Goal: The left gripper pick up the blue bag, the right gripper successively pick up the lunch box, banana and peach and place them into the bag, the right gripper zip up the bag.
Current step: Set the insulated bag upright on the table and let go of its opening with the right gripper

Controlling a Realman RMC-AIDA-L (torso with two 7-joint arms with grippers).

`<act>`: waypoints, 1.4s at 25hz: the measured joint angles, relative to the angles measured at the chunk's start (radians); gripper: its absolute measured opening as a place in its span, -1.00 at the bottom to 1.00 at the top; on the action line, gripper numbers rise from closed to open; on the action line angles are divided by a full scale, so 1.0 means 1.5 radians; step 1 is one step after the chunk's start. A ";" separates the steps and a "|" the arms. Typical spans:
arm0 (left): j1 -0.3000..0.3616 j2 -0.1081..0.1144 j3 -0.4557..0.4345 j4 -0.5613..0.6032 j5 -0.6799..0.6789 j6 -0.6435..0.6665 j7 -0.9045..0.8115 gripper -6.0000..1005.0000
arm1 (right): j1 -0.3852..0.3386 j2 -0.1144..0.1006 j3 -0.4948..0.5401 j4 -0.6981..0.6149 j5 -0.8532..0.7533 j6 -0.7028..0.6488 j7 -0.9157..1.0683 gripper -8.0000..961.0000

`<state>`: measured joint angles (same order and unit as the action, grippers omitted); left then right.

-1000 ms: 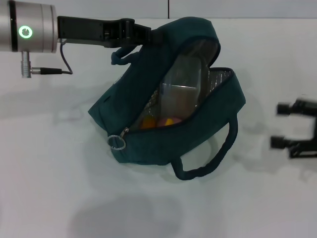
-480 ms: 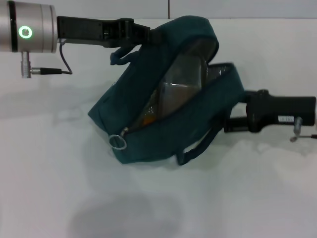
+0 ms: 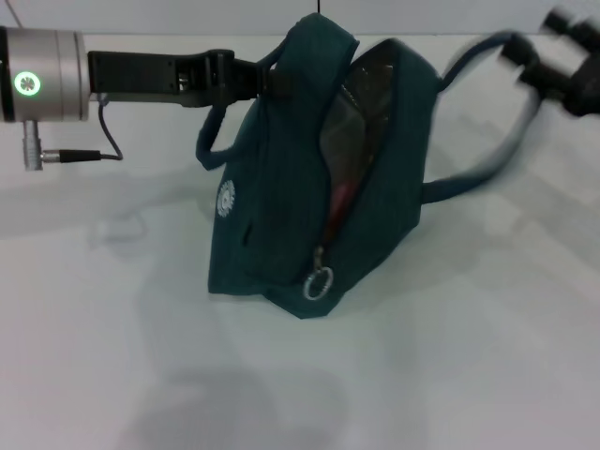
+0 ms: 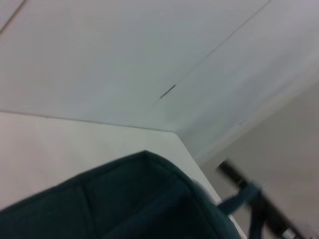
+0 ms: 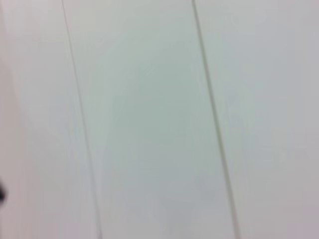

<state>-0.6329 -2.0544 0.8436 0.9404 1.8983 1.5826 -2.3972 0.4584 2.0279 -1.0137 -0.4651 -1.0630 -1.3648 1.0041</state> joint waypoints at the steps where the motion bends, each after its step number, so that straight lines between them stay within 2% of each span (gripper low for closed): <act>1: 0.003 -0.001 0.000 0.000 -0.002 0.007 0.001 -0.79 | -0.001 0.000 0.000 0.013 0.037 -0.028 -0.039 0.76; 5: 0.014 -0.008 0.000 -0.005 -0.008 0.039 0.004 -0.79 | -0.007 -0.002 0.001 0.026 0.096 -0.105 -0.111 0.76; 10: 0.032 -0.016 0.002 -0.045 -0.051 0.075 0.039 -0.79 | -0.030 -0.008 -0.009 -0.061 0.088 -0.152 -0.079 0.75; 14: 0.031 -0.014 0.000 -0.069 -0.064 0.076 0.055 -0.78 | -0.044 -0.013 -0.035 -0.109 0.021 -0.112 -0.005 0.75; 22: 0.035 -0.009 -0.001 -0.072 -0.059 0.055 0.057 -0.78 | -0.065 -0.016 -0.031 -0.103 -0.171 -0.035 0.050 0.74; 28: 0.037 -0.006 -0.001 -0.085 -0.057 0.049 0.061 -0.78 | -0.069 -0.012 -0.046 -0.099 -0.214 0.011 0.057 0.74; 31: 0.037 -0.006 -0.001 -0.087 -0.056 0.048 0.063 -0.78 | -0.012 -0.009 -0.080 -0.066 -0.222 0.093 0.057 0.74; 35: 0.038 -0.007 -0.001 -0.092 -0.056 0.048 0.065 -0.78 | 0.062 -0.005 -0.084 -0.019 -0.216 0.182 0.056 0.73</act>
<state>-0.5767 -2.0650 0.8422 0.8021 1.8141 1.6552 -2.2994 0.5514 2.0207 -1.1404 -0.4939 -1.3875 -1.0924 1.0885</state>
